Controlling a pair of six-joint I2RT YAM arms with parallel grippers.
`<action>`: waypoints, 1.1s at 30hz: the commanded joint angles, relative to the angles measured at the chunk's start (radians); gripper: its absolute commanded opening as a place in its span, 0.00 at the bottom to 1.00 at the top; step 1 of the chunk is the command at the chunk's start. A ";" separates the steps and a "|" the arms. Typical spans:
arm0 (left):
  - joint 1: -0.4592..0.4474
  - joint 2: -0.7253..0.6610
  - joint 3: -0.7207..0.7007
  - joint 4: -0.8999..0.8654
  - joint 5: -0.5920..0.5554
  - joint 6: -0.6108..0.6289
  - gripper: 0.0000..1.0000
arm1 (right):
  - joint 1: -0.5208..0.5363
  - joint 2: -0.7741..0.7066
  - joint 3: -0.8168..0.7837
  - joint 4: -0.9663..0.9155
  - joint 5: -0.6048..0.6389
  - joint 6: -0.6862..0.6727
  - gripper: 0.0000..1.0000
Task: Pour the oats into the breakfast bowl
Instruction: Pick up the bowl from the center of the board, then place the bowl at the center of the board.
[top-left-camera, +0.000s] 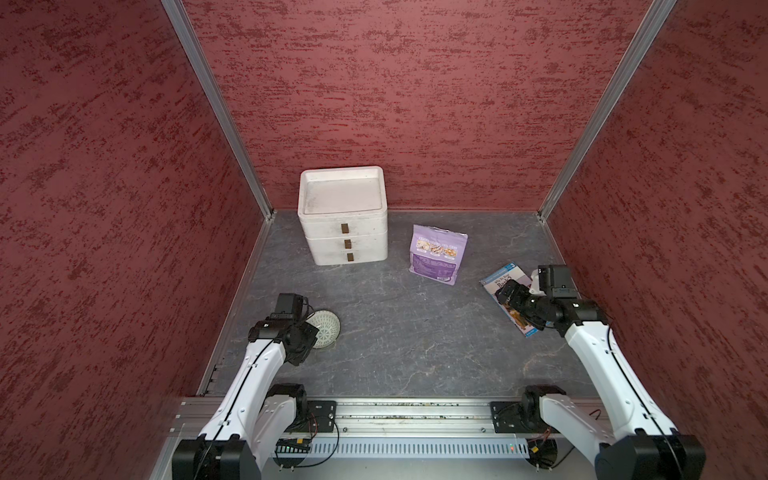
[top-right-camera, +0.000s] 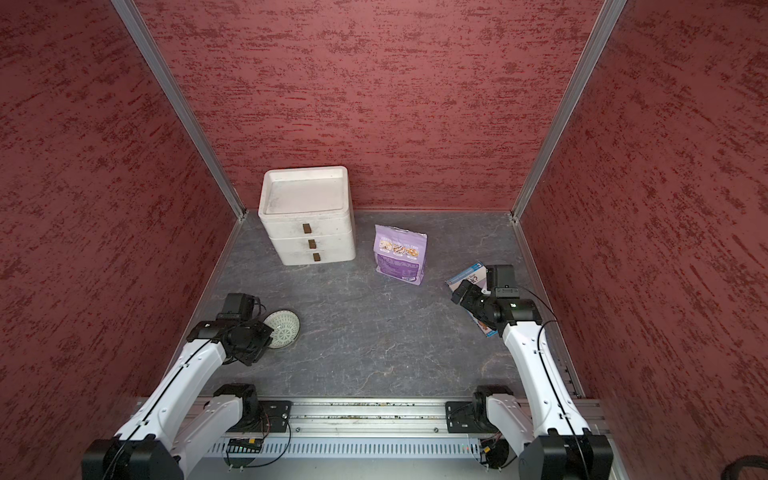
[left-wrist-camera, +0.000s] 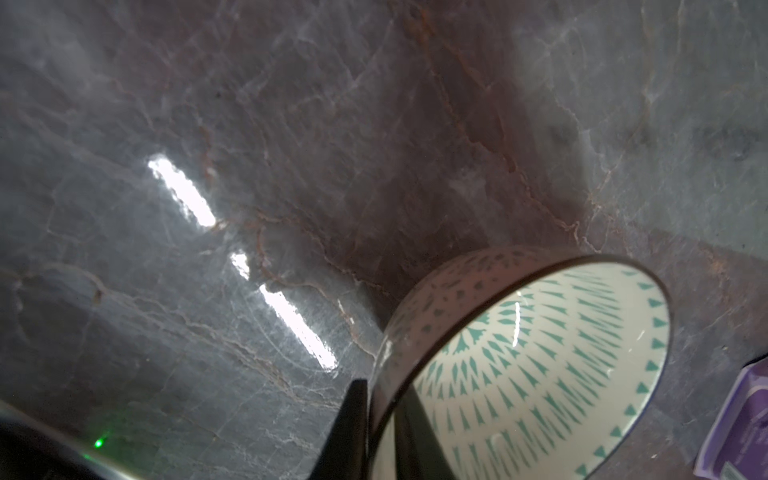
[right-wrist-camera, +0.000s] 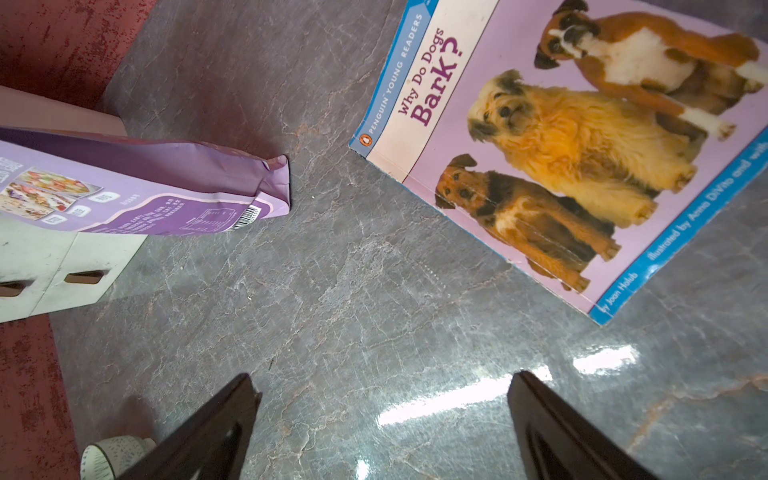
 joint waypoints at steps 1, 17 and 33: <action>-0.005 0.007 -0.003 0.039 0.010 0.025 0.01 | 0.005 -0.008 0.039 -0.032 -0.005 -0.020 0.99; -0.447 0.169 0.278 0.126 0.025 -0.017 0.00 | 0.041 -0.007 0.181 -0.023 -0.110 -0.100 0.99; -0.790 0.617 0.470 0.226 -0.008 -0.055 0.00 | 0.298 0.426 0.704 -0.010 -0.054 -0.478 0.99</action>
